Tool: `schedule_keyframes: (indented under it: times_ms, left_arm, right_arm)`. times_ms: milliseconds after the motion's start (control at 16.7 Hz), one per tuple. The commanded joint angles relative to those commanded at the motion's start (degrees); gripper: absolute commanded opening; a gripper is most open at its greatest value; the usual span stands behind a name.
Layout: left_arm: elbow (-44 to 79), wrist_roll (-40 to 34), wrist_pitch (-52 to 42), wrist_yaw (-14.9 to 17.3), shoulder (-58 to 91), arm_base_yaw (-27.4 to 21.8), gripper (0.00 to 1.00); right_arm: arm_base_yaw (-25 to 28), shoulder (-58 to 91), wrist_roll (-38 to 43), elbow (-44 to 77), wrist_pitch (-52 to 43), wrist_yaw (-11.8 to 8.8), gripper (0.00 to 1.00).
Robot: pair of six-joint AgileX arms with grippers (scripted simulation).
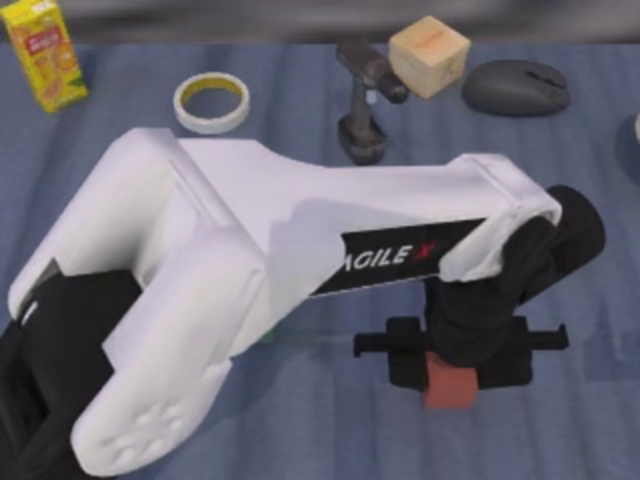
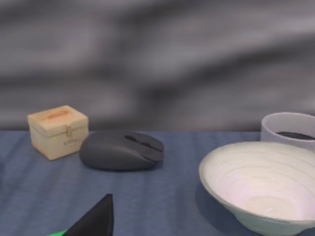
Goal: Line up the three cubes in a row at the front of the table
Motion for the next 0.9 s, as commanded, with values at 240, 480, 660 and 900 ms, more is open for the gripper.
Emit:
schedule_keyframes:
  times_ms: [240, 480, 660, 900]
  left_arm:
    - [0.00, 0.00, 0.00, 0.00, 0.00, 0.00, 0.83]
    - [0.00, 0.00, 0.00, 0.00, 0.00, 0.00, 1.00]
    - [0.00, 0.00, 0.00, 0.00, 0.00, 0.00, 1.00]
    - [0.01, 0.00, -0.01, 0.00, -0.03, -0.04, 1.00]
  right_arm:
    - [0.00, 0.00, 0.00, 0.00, 0.00, 0.00, 1.00]
    - [0.00, 0.00, 0.00, 0.00, 0.00, 0.00, 1.00]
    - [0.00, 0.00, 0.00, 0.00, 0.00, 0.00, 1.00]
    - [0.00, 0.00, 0.00, 0.00, 0.00, 0.00, 1.00]
